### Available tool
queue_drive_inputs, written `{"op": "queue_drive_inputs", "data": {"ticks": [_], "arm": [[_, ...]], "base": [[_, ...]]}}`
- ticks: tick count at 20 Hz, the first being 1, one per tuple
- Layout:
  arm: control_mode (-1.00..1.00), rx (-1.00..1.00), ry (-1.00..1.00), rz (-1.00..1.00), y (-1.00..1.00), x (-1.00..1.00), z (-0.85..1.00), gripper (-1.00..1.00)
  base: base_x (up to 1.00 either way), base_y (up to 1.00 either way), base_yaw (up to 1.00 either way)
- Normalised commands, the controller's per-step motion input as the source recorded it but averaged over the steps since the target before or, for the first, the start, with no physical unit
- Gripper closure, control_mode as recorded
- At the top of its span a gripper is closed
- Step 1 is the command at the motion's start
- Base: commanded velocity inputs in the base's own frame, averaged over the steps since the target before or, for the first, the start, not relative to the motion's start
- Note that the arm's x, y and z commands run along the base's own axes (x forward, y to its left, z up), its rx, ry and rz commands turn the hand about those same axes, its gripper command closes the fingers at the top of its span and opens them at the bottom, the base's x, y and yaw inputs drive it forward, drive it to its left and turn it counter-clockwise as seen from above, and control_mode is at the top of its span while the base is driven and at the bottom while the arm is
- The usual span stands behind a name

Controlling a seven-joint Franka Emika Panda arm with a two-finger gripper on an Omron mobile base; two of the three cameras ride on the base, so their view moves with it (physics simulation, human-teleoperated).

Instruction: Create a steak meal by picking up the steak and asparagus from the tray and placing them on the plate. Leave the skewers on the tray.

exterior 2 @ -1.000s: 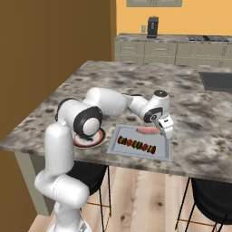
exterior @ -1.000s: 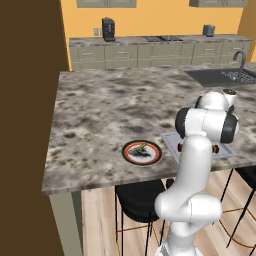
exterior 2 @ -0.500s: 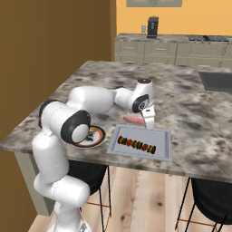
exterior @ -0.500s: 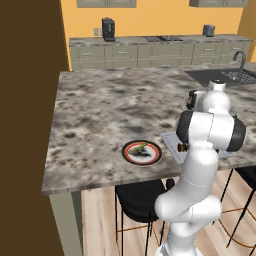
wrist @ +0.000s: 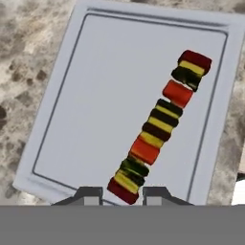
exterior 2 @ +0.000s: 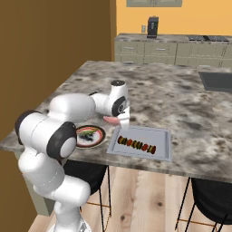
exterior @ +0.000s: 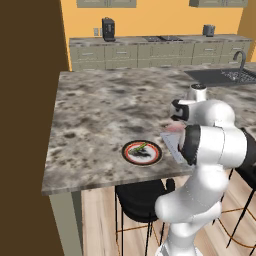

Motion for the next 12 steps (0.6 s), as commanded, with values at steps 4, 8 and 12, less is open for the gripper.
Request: {"op": "queue_drive_inputs", "data": {"ticks": [4,8,12], "arm": [[-1.0,0.0,0.0,0.0,0.88,-0.04,0.0,1.0],[-1.0,0.0,0.0,0.0,0.93,0.0,-0.01,1.0],[-1.0,-0.04,0.0,0.0,0.92,0.0,-0.12,1.0]], "base": [[0.0,0.0,0.0],[0.0,0.0,0.0],[0.0,0.0,0.0]]}}
